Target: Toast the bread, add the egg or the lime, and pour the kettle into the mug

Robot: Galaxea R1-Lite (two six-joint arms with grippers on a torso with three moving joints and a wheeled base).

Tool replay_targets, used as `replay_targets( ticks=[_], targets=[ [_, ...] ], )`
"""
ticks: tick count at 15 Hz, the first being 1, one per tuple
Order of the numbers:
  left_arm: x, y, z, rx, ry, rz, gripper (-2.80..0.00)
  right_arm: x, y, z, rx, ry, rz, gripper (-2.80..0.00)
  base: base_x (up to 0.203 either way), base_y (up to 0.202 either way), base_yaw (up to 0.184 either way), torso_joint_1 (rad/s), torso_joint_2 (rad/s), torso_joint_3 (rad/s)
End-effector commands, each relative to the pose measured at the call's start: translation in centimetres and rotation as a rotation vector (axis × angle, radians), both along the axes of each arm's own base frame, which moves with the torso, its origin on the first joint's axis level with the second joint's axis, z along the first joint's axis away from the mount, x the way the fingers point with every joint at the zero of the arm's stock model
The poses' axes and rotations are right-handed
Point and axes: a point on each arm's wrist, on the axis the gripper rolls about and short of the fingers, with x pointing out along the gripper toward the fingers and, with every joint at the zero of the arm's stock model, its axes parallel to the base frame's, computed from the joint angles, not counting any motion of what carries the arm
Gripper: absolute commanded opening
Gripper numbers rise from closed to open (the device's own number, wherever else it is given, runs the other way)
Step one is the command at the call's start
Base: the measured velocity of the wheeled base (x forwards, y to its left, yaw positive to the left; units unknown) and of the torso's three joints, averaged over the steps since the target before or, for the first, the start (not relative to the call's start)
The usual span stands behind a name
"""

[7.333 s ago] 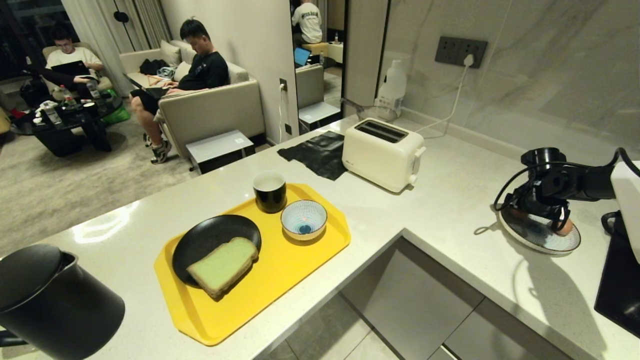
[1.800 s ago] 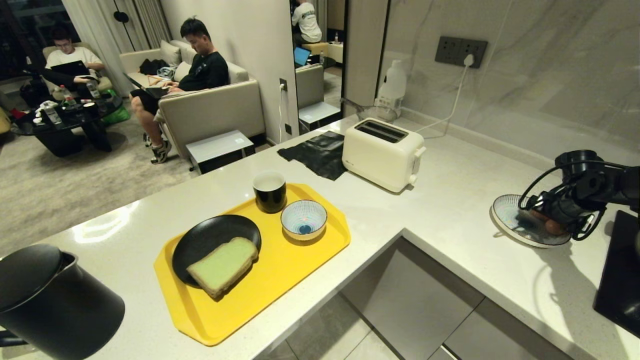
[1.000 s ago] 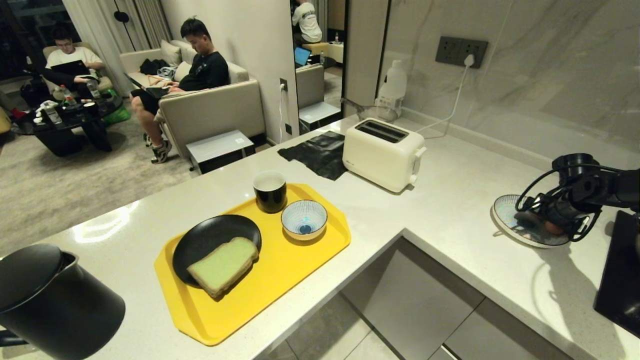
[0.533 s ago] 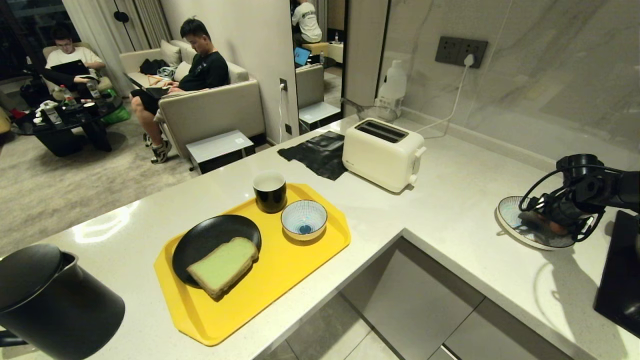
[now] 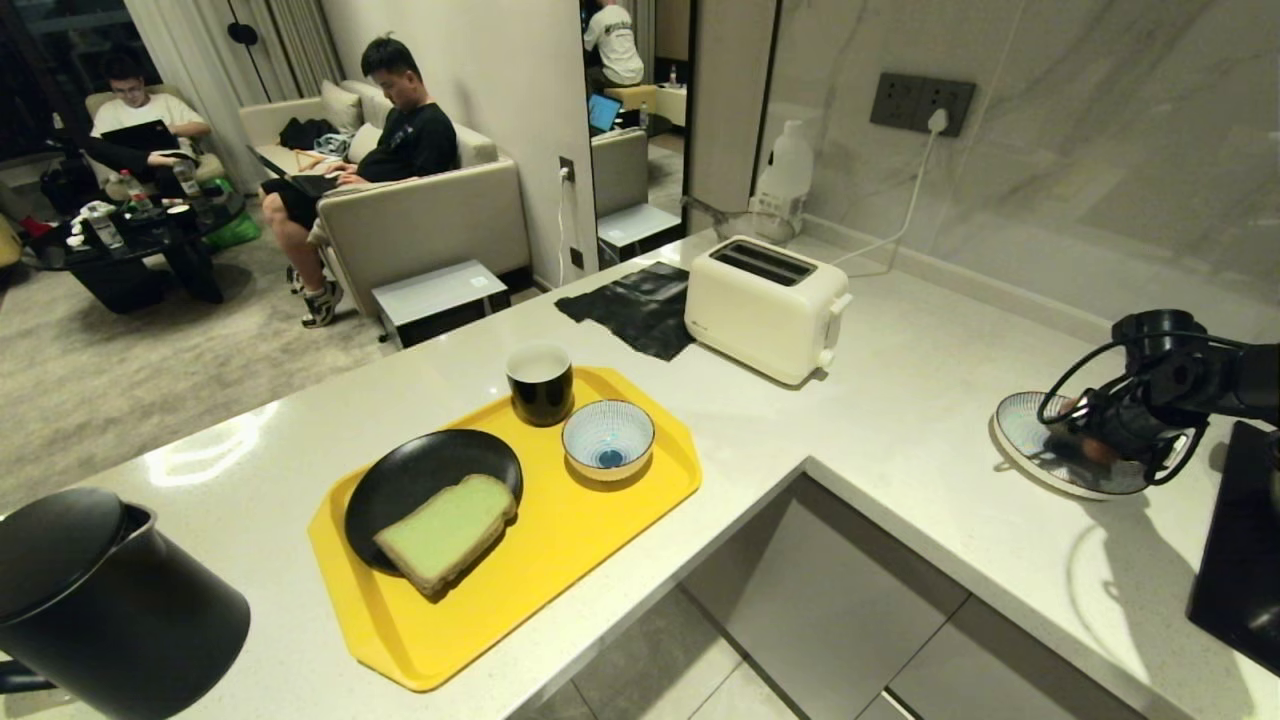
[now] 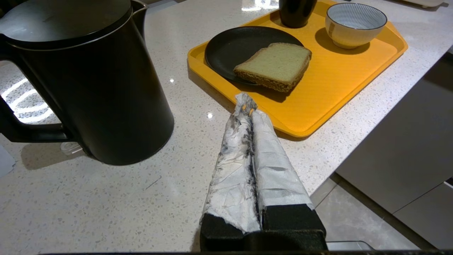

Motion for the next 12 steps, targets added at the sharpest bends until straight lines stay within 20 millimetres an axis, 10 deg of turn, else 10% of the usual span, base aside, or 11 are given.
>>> replay_targets(
  ticks=[1, 12],
  targets=[
    [0.0, 0.0, 0.0, 0.0, -0.003, 0.0, -2.8, 0.0, 0.0, -0.3, -0.002, 0.008, -0.006, -2.8, 0.0, 0.0, 0.0, 0.0, 0.0, 0.0],
    [0.0, 0.0, 0.0, 0.0, -0.003, 0.0, -2.8, -0.6, 0.3, 2.2, -0.016, -0.031, -0.001, -2.8, 0.0, 0.0, 0.0, 0.0, 0.0, 0.0]
  ],
)
